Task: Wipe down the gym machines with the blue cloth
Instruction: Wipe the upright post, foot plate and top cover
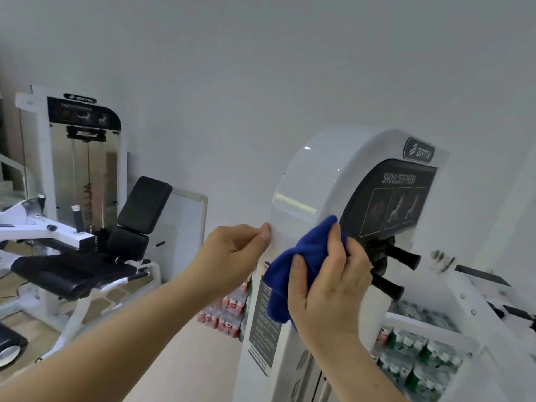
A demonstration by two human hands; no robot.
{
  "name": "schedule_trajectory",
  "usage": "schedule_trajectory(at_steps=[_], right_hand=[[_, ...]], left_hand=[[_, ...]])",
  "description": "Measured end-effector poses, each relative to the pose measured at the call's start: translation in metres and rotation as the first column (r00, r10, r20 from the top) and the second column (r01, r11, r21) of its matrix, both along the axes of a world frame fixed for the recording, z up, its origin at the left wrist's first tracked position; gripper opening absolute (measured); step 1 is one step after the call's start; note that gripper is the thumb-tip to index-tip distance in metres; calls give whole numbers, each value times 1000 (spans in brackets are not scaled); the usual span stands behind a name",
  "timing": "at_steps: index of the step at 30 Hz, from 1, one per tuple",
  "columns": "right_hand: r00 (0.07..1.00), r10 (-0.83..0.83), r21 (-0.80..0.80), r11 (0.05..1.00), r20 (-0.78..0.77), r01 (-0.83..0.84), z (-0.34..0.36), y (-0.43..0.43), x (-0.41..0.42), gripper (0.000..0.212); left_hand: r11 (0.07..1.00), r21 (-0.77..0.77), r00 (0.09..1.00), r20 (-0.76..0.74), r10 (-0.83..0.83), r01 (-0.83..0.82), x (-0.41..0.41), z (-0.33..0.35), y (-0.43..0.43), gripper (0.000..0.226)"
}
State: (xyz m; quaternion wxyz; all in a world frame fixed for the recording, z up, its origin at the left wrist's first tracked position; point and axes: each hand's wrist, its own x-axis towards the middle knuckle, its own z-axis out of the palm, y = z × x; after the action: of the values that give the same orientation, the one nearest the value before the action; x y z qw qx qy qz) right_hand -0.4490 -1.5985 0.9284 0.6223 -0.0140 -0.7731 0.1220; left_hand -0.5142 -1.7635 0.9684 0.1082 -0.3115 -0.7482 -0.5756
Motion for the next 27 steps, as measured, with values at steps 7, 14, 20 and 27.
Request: schedule_trajectory(at_steps=[7, 14, 20, 27], right_hand=[[996, 14, -43, 999, -86, -17, 95, 8, -10, 63], [998, -57, 100, 993, -11, 57, 10, -9, -1, 65], [999, -10, 25, 1000, -44, 11, 47, 4, -1, 66], [993, 53, -136, 988, -106, -67, 101, 8, -14, 63]], left_hand=[[988, 119, 995, -33, 99, -95, -7, 32, 15, 21], [933, 359, 990, 125, -67, 18, -5, 1, 17, 27], [959, 278, 982, 159, -105, 57, -9, 18, 5, 17], [987, 147, 998, 5, 66, -66, -9, 32, 11, 9]])
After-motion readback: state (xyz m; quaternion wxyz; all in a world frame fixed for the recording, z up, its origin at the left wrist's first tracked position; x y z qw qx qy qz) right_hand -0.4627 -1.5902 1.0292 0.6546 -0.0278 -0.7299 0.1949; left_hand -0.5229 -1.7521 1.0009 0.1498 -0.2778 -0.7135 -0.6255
